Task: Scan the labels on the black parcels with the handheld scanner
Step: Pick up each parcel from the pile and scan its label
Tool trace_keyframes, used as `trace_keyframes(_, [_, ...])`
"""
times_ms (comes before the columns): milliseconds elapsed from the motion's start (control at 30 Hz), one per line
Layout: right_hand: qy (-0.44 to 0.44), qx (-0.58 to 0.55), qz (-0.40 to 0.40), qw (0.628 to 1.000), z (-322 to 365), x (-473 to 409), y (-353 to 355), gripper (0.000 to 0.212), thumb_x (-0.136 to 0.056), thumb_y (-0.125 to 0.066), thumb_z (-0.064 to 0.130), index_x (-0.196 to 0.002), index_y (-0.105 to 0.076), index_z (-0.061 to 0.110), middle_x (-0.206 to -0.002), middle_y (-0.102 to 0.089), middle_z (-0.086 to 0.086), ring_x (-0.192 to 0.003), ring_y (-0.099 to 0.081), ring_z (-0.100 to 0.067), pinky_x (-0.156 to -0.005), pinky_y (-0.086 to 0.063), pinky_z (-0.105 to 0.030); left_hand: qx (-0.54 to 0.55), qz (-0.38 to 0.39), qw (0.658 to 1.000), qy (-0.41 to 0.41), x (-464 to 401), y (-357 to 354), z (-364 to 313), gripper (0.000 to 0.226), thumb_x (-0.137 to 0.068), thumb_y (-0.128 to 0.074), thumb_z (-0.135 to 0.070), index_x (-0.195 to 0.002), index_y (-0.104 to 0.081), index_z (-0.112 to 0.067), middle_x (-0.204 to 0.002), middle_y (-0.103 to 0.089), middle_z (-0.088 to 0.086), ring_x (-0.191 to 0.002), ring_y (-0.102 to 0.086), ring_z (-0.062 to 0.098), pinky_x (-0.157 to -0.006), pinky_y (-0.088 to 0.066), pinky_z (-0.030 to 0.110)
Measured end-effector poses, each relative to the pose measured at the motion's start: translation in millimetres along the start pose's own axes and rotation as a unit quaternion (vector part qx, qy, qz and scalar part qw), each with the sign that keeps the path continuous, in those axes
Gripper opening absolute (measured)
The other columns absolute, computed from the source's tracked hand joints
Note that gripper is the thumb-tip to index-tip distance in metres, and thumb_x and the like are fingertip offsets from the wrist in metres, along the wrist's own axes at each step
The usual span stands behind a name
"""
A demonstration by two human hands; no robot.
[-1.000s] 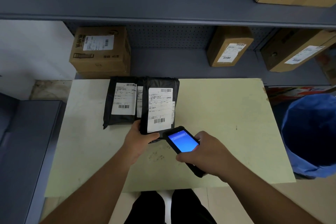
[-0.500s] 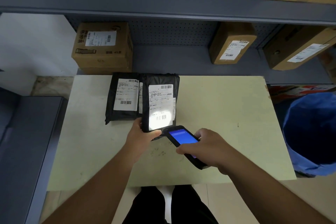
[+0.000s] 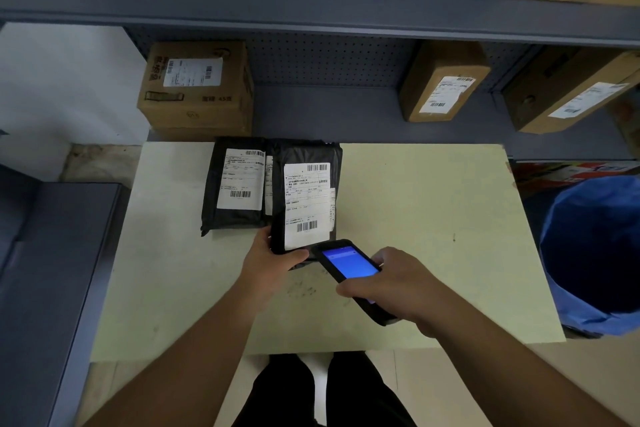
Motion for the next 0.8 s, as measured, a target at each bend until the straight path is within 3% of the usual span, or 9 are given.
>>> trace_keyframes(167, [0.002,-0.015,-0.01,1.0,-5.7,1.7,8.4,0.049,-0.071,-0.09,0.037,-0.105,-0.062,0.016,-0.084,-0.067,-0.003,-0.065,-0.061,-0.016,-0.061,-0.051,-0.03,0.003,0.004,1.0,0.0,0.4,-10.1,-2.7,0.062,-0.078,-0.087,-0.007,-0.128,-0.057,-0.028,-0.112,-0.073,-0.009,-0.098,-0.073,0.008,-0.077,-0.055,0.025])
trace_keyframes(233, [0.002,-0.023,-0.016,1.0,-9.8,2.4,15.0,0.049,-0.07,-0.09,0.037,-0.105,-0.063,0.016,-0.083,-0.067,-0.002,-0.064,-0.061,-0.016,-0.06,-0.051,-0.03,0.003,0.011,1.0,-0.002,-1.3,-17.4,-3.2,0.063,-0.076,-0.088,-0.008,-0.129,-0.058,-0.026,-0.114,-0.075,-0.007,-0.099,-0.074,0.011,-0.084,-0.059,0.031])
trace_keyframes(300, [0.001,-0.029,-0.022,0.999,-13.1,2.1,21.2,0.049,-0.07,-0.09,0.037,-0.105,-0.062,0.017,-0.083,-0.068,-0.002,-0.065,-0.061,-0.016,-0.06,-0.05,-0.029,0.003,0.016,1.0,0.003,-4.2,-24.1,-3.1,0.066,-0.074,-0.089,-0.011,-0.131,-0.059,-0.025,-0.115,-0.076,-0.006,-0.103,-0.074,0.014,-0.091,-0.06,0.037])
trace_keyframes(400, [-0.001,-0.042,-0.033,0.999,-21.6,2.3,35.0,0.049,-0.071,-0.09,0.037,-0.105,-0.061,0.019,-0.087,-0.069,-0.003,-0.067,-0.062,-0.017,-0.059,-0.051,-0.028,-0.005,0.027,1.0,0.004,-5.0,-40.5,-6.7,0.065,-0.072,-0.09,-0.017,-0.13,-0.061,-0.024,-0.115,-0.077,-0.006,-0.102,-0.074,0.013,-0.088,-0.059,0.034])
trace_keyframes(533, [-0.006,-0.055,-0.046,0.997,-35.9,1.1,53.3,0.048,-0.07,-0.09,0.038,-0.105,-0.061,0.02,-0.094,-0.074,-0.01,-0.069,-0.063,-0.017,-0.059,-0.05,-0.028,-0.03,0.033,0.999,0.012,-6.8,-65.2,-11.0,0.054,-0.069,-0.09,-0.027,-0.118,-0.069,-0.027,-0.108,-0.08,-0.006,-0.098,-0.077,0.017,-0.093,-0.062,0.045])
trace_keyframes(633, [-0.012,-0.063,-0.055,0.996,-47.2,-1.7,65.5,0.048,-0.071,-0.09,0.038,-0.106,-0.061,0.02,-0.106,-0.076,-0.015,-0.07,-0.063,-0.018,-0.06,-0.05,-0.029,-0.023,0.047,0.998,0.027,-13.0,-85.2,-8.5,0.061,-0.058,-0.089,-0.038,-0.117,-0.073,-0.028,-0.105,-0.082,-0.005,-0.097,-0.079,0.019,-0.093,-0.063,0.049])
trace_keyframes(700, [-0.019,-0.068,-0.056,0.996,-54.6,-4.3,72.4,0.049,-0.071,-0.09,0.039,-0.105,-0.06,0.02,-0.105,-0.075,-0.013,-0.071,-0.064,-0.017,-0.061,-0.05,-0.029,0.004,0.064,0.997,0.037,-16.8,-99.1,-5.4,0.056,-0.066,-0.09,-0.028,-0.12,-0.074,-0.022,-0.109,-0.082,-0.001,-0.1,-0.079,0.02,-0.093,-0.063,0.043])
trace_keyframes(800, [-0.027,-0.074,-0.059,0.995,-66.4,-8.4,82.8,0.049,-0.07,-0.09,0.04,-0.105,-0.06,0.022,-0.095,-0.073,-0.006,-0.07,-0.064,-0.015,-0.061,-0.051,-0.028,0.037,0.072,0.995,0.062,-22.6,-118.5,-2.9,0.042,-0.083,-0.085,-0.009,-0.122,-0.072,-0.01,-0.115,-0.079,0.01,-0.096,-0.079,0.021,-0.075,-0.064,0.026])
Point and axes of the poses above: each hand's wrist, its own x-axis away from the middle knuckle, its own y-axis out of the back of the hand, z = x × y, the point moved 2 cm from there along -x, towards the middle knuckle
